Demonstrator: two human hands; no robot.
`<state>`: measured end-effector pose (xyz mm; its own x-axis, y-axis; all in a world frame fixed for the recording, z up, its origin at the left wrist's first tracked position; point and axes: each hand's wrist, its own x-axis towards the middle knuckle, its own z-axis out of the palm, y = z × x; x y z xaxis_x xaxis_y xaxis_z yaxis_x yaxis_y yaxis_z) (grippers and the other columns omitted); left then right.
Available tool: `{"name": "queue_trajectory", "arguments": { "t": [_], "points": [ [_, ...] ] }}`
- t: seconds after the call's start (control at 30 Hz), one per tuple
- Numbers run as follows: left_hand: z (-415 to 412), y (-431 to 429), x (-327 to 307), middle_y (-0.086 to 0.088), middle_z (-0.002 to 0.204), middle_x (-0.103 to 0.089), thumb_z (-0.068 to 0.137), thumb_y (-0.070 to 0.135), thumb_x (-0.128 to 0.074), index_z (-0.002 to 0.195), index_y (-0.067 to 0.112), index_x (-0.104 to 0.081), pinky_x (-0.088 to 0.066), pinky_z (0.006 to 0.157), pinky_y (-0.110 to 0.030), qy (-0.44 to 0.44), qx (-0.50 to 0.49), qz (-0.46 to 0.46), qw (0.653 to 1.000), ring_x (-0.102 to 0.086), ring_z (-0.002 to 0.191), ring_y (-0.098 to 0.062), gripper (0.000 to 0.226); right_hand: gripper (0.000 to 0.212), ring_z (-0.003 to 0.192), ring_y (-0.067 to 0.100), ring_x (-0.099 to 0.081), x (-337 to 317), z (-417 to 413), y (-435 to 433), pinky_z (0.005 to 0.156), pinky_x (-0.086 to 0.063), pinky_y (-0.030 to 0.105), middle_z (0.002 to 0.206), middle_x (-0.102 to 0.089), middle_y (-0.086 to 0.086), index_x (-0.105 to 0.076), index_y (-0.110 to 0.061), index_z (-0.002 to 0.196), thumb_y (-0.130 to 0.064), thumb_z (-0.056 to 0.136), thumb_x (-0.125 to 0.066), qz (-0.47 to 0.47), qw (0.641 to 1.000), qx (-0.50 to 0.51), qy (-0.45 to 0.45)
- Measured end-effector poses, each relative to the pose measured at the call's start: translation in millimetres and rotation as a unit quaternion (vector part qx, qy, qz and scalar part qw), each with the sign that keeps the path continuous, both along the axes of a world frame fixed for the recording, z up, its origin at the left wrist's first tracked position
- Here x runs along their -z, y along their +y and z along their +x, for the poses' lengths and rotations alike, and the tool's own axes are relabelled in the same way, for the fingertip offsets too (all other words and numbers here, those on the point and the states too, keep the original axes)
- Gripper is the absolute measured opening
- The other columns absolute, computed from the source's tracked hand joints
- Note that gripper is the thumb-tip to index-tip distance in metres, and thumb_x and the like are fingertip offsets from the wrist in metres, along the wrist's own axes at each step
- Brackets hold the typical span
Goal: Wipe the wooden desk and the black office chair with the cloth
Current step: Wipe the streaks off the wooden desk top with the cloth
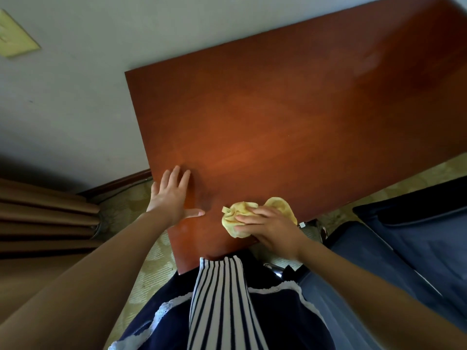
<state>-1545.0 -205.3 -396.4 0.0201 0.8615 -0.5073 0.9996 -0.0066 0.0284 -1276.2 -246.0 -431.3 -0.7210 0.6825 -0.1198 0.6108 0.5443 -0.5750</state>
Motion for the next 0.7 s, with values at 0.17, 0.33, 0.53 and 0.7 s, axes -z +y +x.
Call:
{"name": "queue_trajectory", "arguments": {
  "t": [0.17, 0.33, 0.53, 0.7],
  "points": [
    [14.5, 8.2, 7.5, -0.010, 0.156, 0.025, 0.070, 0.072, -0.060, 0.150, 0.015, 0.018, 0.000, 0.116, -0.051, -0.008, -0.051, -0.042, 0.998, 0.018, 0.145, -0.029, 0.125, 0.045, 0.130, 0.022, -0.043, -5.5, 48.6, 16.7, 0.103, -0.035, 0.039, 0.140, -0.048, -0.013, -0.059, -0.029, 0.129, -0.006, 0.089, -0.058, 0.011, 0.999, -0.008, -0.050],
    [16.3, 8.3, 9.9, -0.010, 0.158, 0.021, 0.073, 0.075, -0.053, 0.151, 0.015, 0.013, 0.001, 0.116, -0.050, 0.025, -0.035, -0.042, 0.998, 0.013, 0.146, -0.028, 0.118, 0.043, 0.129, 0.020, -0.045, -11.8, 92.3, 58.2, 0.103, -0.040, 0.043, 0.138, -0.047, -0.016, -0.057, -0.031, 0.128, -0.009, 0.091, -0.059, 0.037, 0.994, 0.053, -0.089],
    [11.8, 19.2, 2.4, -0.015, 0.158, 0.014, 0.075, 0.080, -0.044, 0.151, 0.013, 0.013, 0.000, 0.118, -0.046, 0.073, 0.039, -0.072, 0.994, 0.004, 0.147, -0.032, 0.116, 0.047, 0.143, 0.022, -0.023, -15.0, 98.2, 139.1, 0.116, -0.016, 0.036, 0.153, -0.029, -0.008, -0.040, -0.031, 0.142, -0.013, 0.099, -0.043, -0.003, 0.969, 0.195, -0.154],
    [4.9, 27.4, -4.9, -0.019, 0.158, 0.013, 0.079, 0.077, -0.043, 0.151, 0.011, 0.012, -0.002, 0.118, -0.042, 0.067, 0.079, -0.101, 0.989, 0.000, 0.146, -0.035, 0.112, 0.048, 0.144, 0.029, -0.014, -14.3, 52.7, 184.9, 0.115, -0.016, 0.038, 0.158, -0.014, -0.007, -0.030, -0.028, 0.147, -0.016, 0.101, -0.039, -0.050, 0.928, 0.305, -0.208]
  ]
}}
